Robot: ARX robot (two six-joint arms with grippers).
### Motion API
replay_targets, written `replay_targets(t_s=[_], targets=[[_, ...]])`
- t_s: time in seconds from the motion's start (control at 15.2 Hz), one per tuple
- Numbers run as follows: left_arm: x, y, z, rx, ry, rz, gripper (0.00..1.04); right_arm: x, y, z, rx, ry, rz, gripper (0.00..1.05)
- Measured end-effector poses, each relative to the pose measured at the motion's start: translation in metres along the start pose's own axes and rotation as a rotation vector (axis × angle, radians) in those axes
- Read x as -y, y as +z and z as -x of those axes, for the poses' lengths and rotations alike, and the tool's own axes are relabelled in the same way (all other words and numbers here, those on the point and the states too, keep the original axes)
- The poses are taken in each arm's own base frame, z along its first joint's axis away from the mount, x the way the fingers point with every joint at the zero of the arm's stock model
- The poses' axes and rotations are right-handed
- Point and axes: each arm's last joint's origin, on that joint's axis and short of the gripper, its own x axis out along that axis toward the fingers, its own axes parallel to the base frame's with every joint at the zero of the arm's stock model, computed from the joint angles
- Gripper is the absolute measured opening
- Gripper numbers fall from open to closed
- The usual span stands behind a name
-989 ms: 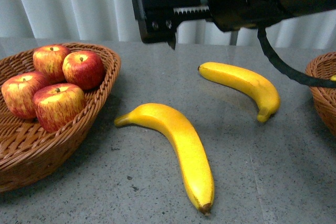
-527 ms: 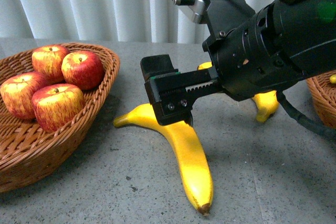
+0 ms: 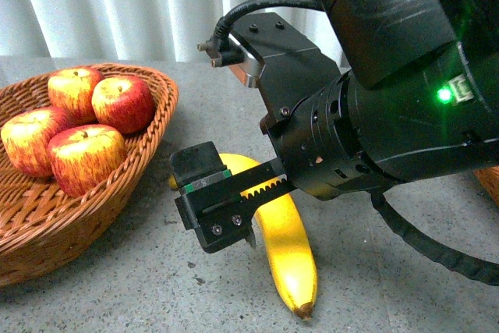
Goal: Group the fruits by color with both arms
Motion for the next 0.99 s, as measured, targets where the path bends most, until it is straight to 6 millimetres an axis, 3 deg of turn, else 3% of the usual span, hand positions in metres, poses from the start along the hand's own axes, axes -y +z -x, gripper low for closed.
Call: replay_targets(t_s=[0.4, 0.53, 0.59, 0.86, 0.99], targets=[[0.000, 0.000, 0.000, 0.000, 0.000, 0.000, 0.98, 0.002, -0.007, -0.014, -0.036, -0.053, 0.022, 0.98], [0.000, 0.000, 0.000, 0.000, 0.000, 0.000, 0.98, 0.001, -0.025, -0.027, -0.091, -0.061, 0.044, 0.98], [0.000, 0.000, 0.000, 0.000, 0.000, 0.000, 0.98, 0.000, -0.025, -0.027, -0.089, -0.063, 0.047, 0.96], [0.000, 0.000, 0.000, 0.000, 0.000, 0.000, 0.98, 0.002, -0.022, -0.025, -0.076, -0.052, 0.039, 0.56], [0.000, 0.000, 0.000, 0.000, 0.000, 0.000, 0.98, 0.018, -0.002, -0.014, -0.006, -0.049, -0.021, 0.35]])
